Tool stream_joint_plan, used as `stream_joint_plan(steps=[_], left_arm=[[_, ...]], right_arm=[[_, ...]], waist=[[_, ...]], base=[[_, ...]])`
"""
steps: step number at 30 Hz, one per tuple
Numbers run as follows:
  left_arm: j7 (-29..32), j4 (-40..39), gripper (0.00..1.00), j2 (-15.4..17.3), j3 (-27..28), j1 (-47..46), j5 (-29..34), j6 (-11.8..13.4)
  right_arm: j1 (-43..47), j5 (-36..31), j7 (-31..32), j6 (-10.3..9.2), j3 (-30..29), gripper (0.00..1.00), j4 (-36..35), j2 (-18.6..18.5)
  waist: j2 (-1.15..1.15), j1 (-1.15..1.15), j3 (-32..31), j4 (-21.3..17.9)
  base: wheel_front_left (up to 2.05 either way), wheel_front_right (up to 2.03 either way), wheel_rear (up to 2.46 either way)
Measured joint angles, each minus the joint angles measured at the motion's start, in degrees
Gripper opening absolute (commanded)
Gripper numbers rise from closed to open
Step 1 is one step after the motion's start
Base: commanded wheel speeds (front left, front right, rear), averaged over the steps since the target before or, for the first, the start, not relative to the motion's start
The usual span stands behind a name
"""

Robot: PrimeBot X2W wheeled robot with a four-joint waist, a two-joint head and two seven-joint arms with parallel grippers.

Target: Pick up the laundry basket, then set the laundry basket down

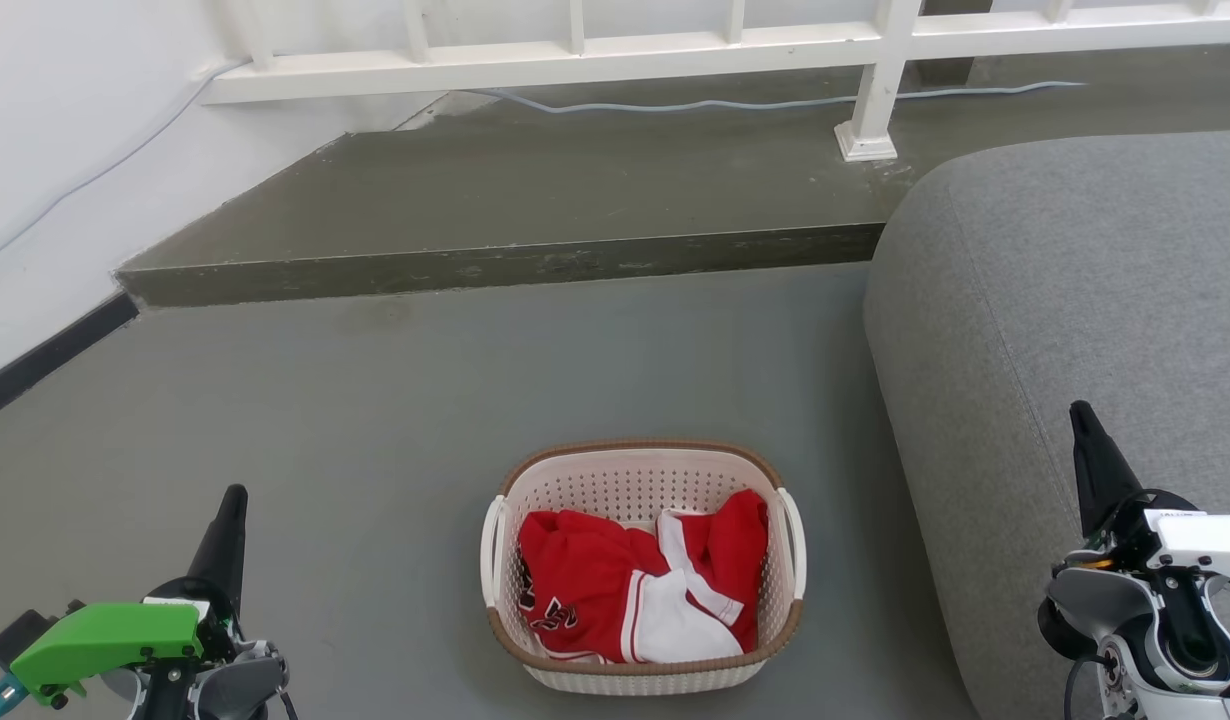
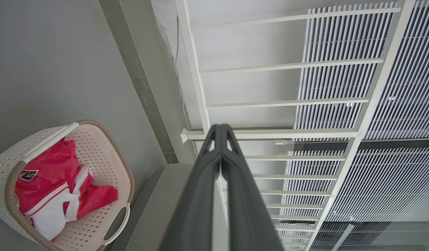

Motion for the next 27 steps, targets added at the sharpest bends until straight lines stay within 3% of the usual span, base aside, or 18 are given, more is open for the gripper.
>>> stream_joint_plan(steps=[27], left_arm=[[0.01, -0.09, 0.00, -0.01, 0.04, 0.00, 0.01, 0.00]], right_arm=[[-0.01, 0.00, 0.14, 0.01, -0.09, 0.00, 0.00, 0.05]], waist=[[0.00, 0.00, 0.01, 0.00]], base=[[0.00, 0.00, 0.00]])
